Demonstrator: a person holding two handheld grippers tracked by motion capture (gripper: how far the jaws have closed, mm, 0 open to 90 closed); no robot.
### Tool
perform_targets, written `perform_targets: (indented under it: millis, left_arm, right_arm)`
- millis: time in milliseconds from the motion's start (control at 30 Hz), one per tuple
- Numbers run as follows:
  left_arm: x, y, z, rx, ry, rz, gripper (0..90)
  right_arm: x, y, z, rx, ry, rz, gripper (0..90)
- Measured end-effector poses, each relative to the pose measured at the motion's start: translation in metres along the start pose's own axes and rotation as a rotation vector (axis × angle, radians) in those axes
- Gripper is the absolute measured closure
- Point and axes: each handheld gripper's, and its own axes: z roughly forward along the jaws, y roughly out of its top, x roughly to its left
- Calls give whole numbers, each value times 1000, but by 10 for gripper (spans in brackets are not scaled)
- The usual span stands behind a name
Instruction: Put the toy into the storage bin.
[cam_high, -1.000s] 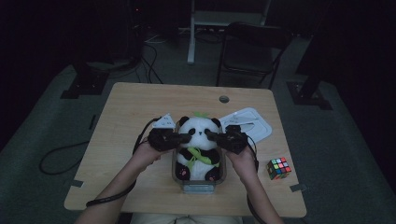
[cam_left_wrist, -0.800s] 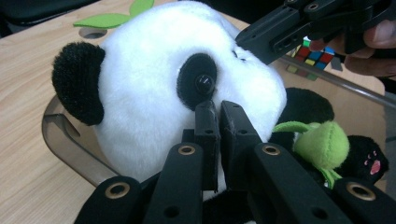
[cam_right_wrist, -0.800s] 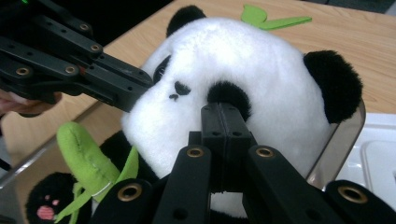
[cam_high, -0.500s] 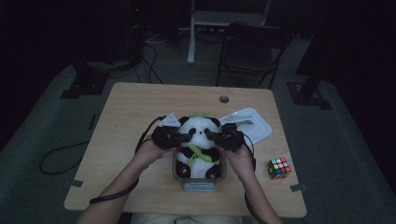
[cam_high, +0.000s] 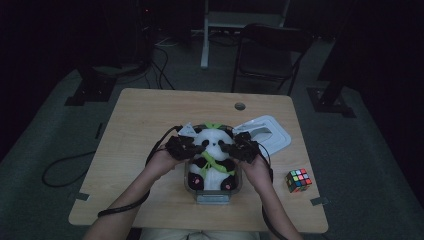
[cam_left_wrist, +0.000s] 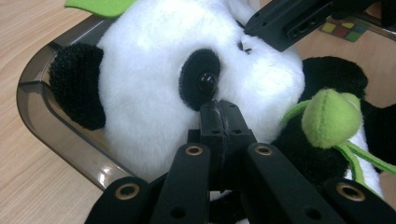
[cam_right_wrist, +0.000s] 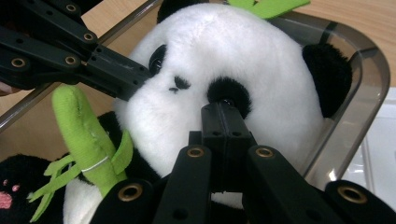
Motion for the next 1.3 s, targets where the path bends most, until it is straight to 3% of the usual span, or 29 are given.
perform_targets:
  millis: [100, 267, 367, 433, 567, 700, 867, 967, 1033, 1167, 1300]
  left_arm:
    - [-1, -1, -2, -16, -3, -8, 900]
    - [-1, 1, -17, -105, -40, -20, 899]
    - [0, 4, -22, -125, -41, -26, 897]
    - [1, 7, -23, -125, -19, -24, 897]
    - [4, 8, -22, -139, -21, -35, 893]
    - [5, 9, -22, -152, -30, -41, 840]
    - [4, 13, -23, -185, -30, -60, 605]
    - [4, 13, -23, -195, -27, -74, 574]
    - [3, 13, -22, -190, -26, -60, 589]
    - [2, 12, -19, -171, -44, -49, 678]
    - [3, 12, -15, -163, -50, -52, 714]
  right_arm:
    - [-1, 0, -1, -6, 9, 7, 900]
    - [-3, 4, -10, -27, 25, 26, 900]
    - [0, 9, -16, -48, -5, 9, 895]
    - [1, 12, -17, -71, -40, -7, 876]
    - [1, 16, -16, -98, -23, -5, 870]
    - [3, 21, -15, -111, -13, -5, 839]
    - [4, 28, -16, -140, 12, 14, 759]
    - [6, 31, -16, -146, -2, 16, 703]
    - [5, 32, -14, -140, 2, 18, 703]
    - [4, 30, -10, -123, -12, 17, 825]
    - [4, 29, -4, -103, -30, 2, 855]
